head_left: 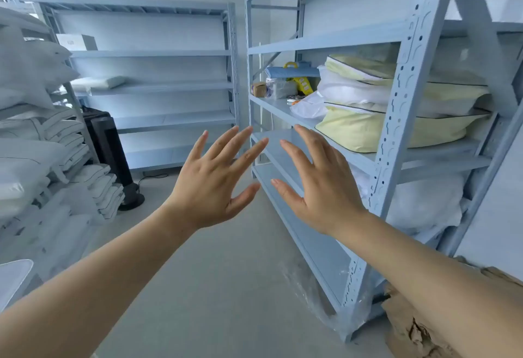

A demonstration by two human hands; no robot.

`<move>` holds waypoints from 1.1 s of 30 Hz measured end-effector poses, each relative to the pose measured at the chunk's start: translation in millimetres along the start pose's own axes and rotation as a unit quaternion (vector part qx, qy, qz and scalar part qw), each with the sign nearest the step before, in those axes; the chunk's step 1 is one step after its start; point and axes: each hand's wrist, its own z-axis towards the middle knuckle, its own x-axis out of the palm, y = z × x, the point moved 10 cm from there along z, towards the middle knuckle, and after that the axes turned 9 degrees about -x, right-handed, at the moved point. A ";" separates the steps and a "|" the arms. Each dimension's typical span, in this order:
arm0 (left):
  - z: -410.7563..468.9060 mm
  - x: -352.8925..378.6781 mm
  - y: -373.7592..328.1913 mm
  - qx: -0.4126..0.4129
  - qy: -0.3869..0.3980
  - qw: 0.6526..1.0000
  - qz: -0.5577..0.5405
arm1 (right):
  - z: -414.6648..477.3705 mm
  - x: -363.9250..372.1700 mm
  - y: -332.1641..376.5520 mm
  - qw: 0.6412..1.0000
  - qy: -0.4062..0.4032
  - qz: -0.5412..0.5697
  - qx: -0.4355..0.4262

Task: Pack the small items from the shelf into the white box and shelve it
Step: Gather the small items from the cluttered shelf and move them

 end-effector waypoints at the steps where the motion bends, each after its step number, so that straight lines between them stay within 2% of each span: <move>1: 5.2 6.2 10.8 -0.005 0.007 1.000 -0.008 | 8.5 8.6 -0.6 1.000 -0.003 0.006 0.000; 5: 21.9 31.2 60.4 -0.045 -0.003 0.999 -0.027 | 40.5 43.8 -5.3 1.000 -0.008 0.008 0.010; 10: 28.4 74.8 105.3 -0.036 0.026 0.999 -0.013 | 69.7 98.8 -3.7 1.000 -0.007 0.020 0.016; 19: 47.8 142.4 184.9 -0.070 0.059 0.996 -0.023 | 130.4 195.3 -12.2 0.997 0.004 0.070 0.045; 22: 61.8 170.4 219.3 -0.116 0.056 0.991 -0.030 | 154.5 230.7 -17.1 0.995 0.014 0.089 0.036; 26: 91.0 206.9 260.0 -0.197 0.027 0.976 -0.093 | 191.8 274.8 -28.3 0.996 0.013 0.088 -0.008; 33: 165.4 297.0 328.0 -0.173 0.069 0.981 -0.055 | 279.6 373.8 -79.5 0.995 0.030 0.095 -0.028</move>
